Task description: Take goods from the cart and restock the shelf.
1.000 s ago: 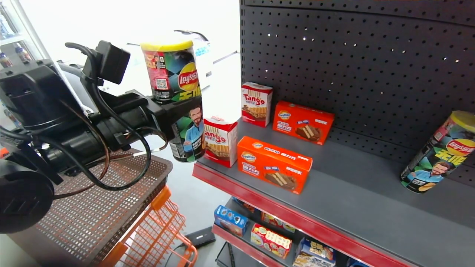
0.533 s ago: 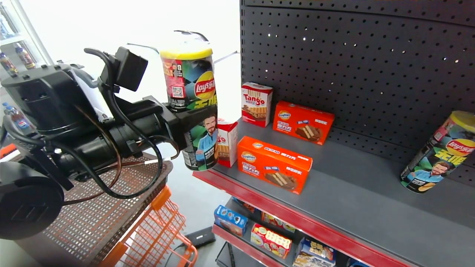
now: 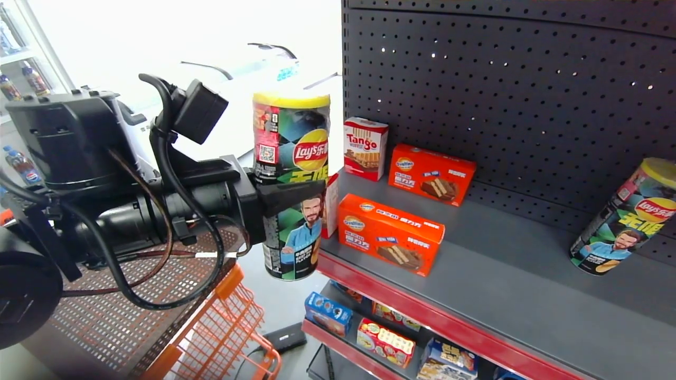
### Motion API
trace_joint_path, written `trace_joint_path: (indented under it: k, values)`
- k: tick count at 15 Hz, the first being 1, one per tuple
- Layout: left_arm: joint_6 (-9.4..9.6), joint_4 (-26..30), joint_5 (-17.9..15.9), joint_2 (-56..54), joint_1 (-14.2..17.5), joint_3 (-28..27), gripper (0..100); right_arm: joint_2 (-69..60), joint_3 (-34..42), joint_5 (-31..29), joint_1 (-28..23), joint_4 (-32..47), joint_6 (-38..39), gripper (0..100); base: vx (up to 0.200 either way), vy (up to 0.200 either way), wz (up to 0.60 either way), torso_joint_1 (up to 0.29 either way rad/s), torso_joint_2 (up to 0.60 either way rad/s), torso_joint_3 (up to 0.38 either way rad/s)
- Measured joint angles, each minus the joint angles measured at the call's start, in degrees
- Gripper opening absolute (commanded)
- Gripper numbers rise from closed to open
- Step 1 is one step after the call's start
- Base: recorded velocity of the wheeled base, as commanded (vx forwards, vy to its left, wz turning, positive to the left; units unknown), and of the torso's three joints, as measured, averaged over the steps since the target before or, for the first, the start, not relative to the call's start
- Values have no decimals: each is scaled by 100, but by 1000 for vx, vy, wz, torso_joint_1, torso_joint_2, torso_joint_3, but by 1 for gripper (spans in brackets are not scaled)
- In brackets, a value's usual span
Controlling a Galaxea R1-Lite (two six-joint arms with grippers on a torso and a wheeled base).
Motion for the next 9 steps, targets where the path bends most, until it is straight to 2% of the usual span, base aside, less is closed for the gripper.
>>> trace_joint_path:
  k: [3,9]
  values:
    - [0,-295,-378,0,-4,-24,0,0,0,22,2,0,-10,100,0,0,0,0,0,0]
    - [-9,-440,-723,-11,13,48,0,0,0,24,2,0,-2,100,0,0,0,0,0,0]
